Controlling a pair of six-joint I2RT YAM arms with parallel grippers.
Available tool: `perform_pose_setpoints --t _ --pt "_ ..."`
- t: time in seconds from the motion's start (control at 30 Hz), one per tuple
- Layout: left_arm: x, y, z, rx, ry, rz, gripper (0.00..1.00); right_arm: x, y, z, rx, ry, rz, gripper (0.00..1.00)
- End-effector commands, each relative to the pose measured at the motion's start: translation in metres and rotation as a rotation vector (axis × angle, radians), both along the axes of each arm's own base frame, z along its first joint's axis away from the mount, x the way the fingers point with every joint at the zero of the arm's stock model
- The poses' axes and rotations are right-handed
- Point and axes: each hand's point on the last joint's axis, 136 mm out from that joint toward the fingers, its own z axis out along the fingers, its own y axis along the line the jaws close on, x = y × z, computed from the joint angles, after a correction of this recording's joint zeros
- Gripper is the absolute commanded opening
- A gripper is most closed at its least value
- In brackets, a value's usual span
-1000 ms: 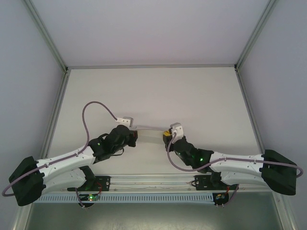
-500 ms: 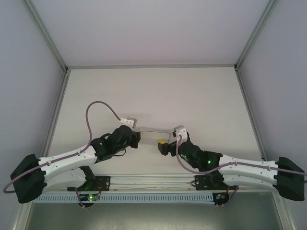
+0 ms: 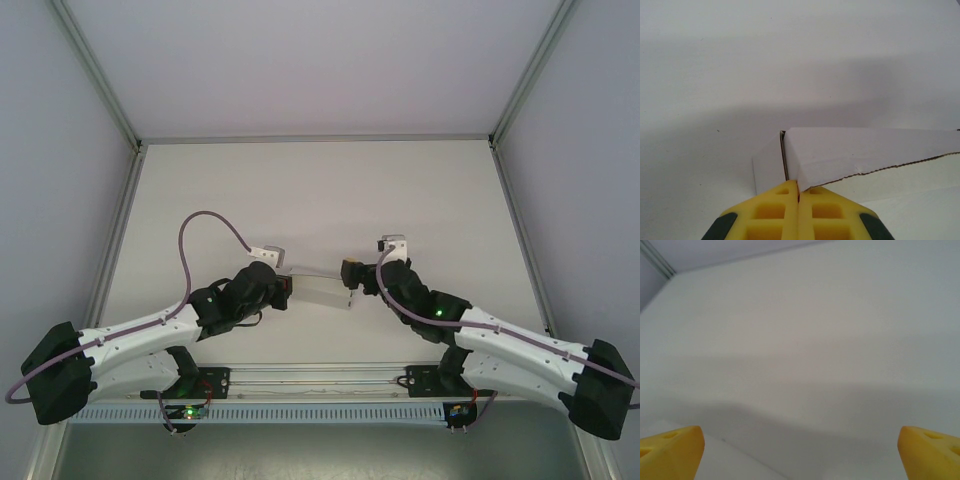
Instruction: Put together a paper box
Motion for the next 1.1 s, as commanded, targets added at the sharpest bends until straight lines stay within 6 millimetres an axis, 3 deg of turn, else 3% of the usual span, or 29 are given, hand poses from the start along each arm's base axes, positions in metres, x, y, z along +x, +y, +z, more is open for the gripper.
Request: perform_pose_setpoints --t 0.0,0.23,0.3,0.5,0.6,0.73,0.83,1.0,1.07 --pt "-0.037 0.028 -0.054 0.183 0.18 -0.036 0.0 -0.004 -0.002 -0.017 -0.009 0.078 -0.015 0.98" --pt "-0.036 0.027 -0.054 0.178 0.177 -0.033 0.0 -0.006 -0.008 -0.023 0.019 0.086 -0.041 0.99" --pt "-0.035 0.026 -0.053 0.174 0.181 -0.029 0.0 -0.007 -0.003 -0.02 0.034 0.079 -0.01 0.98" --pt "-0.034 0.027 -0.053 0.191 0.183 -0.025 0.0 -0.011 -0.015 0.0 0.026 0.023 0.0 0.98" --pt "-0.034 0.024 -0.052 0.184 0.185 -0.03 0.0 -0.016 -0.015 -0.008 0.038 0.047 0.011 0.98" --pt "-0.033 0.023 -0.051 0.187 0.188 -0.03 0.0 -0.017 -0.035 -0.023 -0.035 0.095 -0.067 0.98" --pt "-0.032 0.023 -0.051 0.194 0.192 -0.025 0.0 -0.025 -0.046 -0.024 -0.079 0.116 -0.072 0.97" --pt "-0.032 0.024 -0.051 0.19 0.193 -0.021 0.0 -0.046 -0.023 -0.019 -0.03 0.127 0.145 0.89" --pt "-0.033 0.023 -0.05 0.188 0.191 -0.026 0.0 -0.049 -0.025 -0.024 -0.04 0.145 0.145 0.88"
